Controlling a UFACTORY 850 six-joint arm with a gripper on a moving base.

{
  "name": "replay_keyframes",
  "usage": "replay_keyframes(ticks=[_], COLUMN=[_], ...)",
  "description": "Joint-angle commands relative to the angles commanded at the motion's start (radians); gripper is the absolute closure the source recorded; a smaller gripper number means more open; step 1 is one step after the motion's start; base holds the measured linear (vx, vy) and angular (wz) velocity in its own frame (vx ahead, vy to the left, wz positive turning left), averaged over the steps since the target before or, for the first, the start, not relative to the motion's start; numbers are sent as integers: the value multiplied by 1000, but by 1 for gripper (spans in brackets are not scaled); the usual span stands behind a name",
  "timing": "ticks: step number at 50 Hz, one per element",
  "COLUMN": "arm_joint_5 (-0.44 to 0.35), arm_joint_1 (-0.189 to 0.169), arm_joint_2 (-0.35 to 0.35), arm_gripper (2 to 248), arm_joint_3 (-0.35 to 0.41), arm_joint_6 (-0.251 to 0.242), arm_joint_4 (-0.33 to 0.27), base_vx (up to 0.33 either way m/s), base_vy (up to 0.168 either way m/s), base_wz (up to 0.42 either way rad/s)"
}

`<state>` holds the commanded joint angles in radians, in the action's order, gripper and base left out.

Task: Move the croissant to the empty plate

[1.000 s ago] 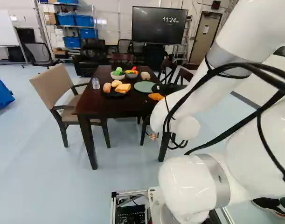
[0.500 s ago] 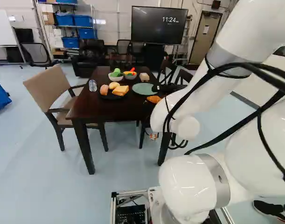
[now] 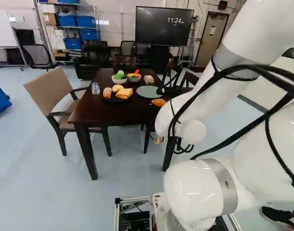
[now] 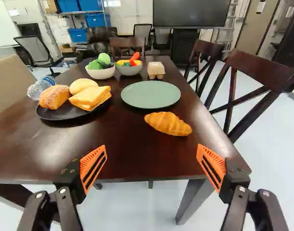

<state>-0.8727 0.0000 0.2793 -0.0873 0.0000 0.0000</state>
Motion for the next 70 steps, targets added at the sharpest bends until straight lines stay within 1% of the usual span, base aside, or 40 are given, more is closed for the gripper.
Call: replay_keyframes(ticks=[16,34,46,54,70], arm_joint_5=[0,0,3,23,88], arm_joint_1=[-4,-27,-35,-39,-39], arm_joint_2=[-8,-31,-54,-72,-108], arm_gripper=[3,3,3,3,3], arm_joint_3=[-11,-74,-124,-160,-232], arm_joint_6=[0,0,0,0,0], arm_joint_4=[0,0,0,0,0], base_vx=[0,0,0,0,0], base_vy=[0,0,0,0,0], base_wz=[0,0,0,0,0])
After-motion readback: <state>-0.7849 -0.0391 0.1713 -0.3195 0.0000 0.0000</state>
